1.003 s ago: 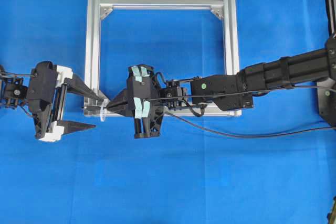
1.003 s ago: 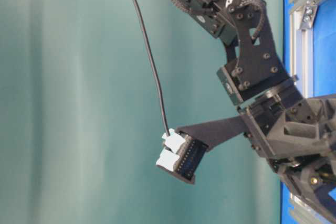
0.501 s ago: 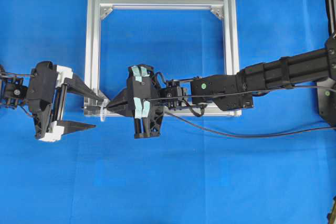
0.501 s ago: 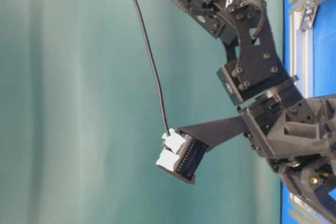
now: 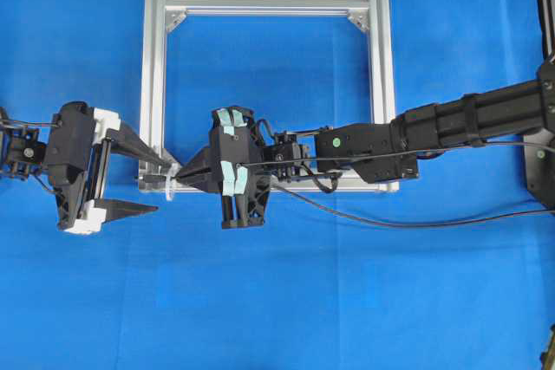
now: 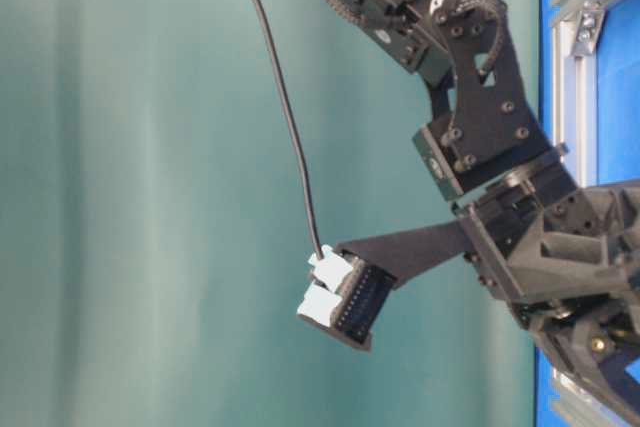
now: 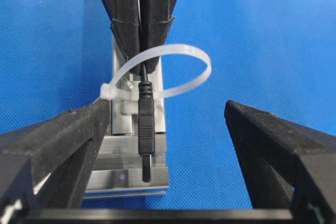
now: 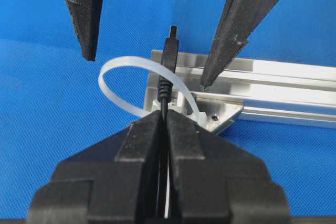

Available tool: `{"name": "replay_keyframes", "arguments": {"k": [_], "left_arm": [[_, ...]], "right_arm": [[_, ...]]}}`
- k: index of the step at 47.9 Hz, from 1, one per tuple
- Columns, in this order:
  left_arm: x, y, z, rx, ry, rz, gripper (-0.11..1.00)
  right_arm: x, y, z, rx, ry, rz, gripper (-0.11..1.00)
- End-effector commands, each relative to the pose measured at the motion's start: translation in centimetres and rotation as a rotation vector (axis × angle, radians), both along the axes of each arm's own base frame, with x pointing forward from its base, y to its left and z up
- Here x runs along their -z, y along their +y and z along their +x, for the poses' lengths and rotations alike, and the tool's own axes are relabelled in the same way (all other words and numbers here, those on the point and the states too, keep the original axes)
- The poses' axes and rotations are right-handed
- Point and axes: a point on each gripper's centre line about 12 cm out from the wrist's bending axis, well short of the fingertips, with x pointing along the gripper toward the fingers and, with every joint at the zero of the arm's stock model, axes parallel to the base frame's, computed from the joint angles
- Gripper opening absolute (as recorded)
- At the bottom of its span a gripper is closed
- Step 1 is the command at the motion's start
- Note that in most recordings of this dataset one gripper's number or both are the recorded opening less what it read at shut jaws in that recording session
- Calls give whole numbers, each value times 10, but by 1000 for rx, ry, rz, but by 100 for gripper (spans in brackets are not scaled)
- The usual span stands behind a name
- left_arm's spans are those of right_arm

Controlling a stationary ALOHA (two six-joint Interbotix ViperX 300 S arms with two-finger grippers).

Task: Insert the wire through the string loop located on the left side.

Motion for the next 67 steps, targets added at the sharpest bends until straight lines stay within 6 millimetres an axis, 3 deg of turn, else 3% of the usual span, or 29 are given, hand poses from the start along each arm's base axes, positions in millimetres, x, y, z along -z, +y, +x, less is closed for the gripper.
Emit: {"name": "replay_keyframes", "arguments": {"k": [1,24,34,40,49,67], "left_arm": [[-4,0,4,-2,-20,-3,86],[-4,0,5,-2,-18,-3,83],[-3,0,5,-2,-9,0,75],[0,3,4,-11,27,5,59],[0,6,8,-20,46,16,9],[0,6,7,-18,52,19,8]], "right_arm": [[-18,0,5,3,-47,8,0],[-18,0,5,2,-47,6,0],[-18,0,5,3,-47,8,0],[-19,1,5,1,-49,8,0],[-18,1,5,1,-47,8,0],[-18,2,5,0,-49,8,0]]}}
